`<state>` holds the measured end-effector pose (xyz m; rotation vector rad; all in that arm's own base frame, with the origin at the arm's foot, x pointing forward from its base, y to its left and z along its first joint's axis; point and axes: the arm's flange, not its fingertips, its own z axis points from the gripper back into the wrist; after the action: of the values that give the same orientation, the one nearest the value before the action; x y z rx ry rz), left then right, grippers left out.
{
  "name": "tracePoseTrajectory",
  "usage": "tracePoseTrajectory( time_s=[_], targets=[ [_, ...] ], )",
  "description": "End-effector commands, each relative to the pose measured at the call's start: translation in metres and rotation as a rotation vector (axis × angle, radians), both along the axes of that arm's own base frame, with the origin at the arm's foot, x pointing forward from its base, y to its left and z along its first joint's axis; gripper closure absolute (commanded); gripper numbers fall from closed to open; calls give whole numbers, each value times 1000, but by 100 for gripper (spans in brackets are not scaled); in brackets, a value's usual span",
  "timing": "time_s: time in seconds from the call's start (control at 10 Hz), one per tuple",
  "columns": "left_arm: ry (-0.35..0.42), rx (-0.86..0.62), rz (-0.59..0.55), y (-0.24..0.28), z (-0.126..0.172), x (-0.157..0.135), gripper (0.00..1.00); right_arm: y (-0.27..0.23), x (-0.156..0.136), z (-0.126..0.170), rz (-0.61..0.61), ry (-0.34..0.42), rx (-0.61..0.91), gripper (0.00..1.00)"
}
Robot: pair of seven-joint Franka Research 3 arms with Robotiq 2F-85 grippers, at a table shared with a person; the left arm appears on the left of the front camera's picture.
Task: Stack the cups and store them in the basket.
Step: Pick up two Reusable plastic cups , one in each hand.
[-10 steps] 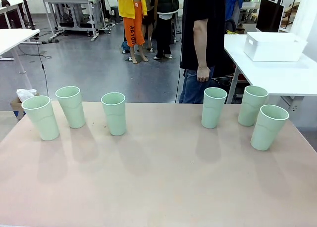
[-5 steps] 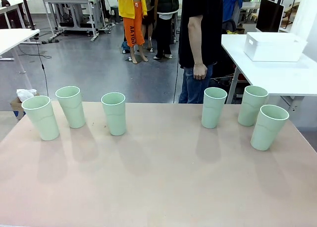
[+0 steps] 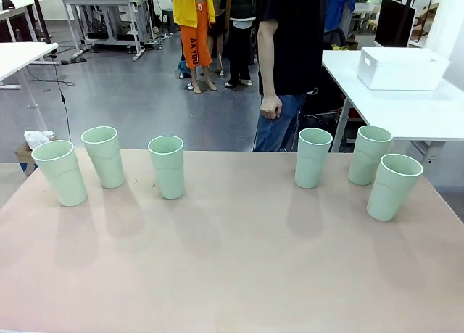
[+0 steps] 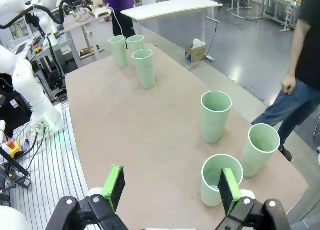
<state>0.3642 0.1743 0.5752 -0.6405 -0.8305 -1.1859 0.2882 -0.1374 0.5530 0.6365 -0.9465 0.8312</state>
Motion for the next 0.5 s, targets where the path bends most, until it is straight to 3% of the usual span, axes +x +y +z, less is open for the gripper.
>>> tracePoseTrajectory(
  time_s=[0.0,0.4],
  targets=[
    [-9,-8,-8,1,1,-1,0,-1,2,3,14,-29,8,0],
    [-9,-8,-8,1,1,-1,0,-1,2,3,14,-29,8,0]
  ],
)
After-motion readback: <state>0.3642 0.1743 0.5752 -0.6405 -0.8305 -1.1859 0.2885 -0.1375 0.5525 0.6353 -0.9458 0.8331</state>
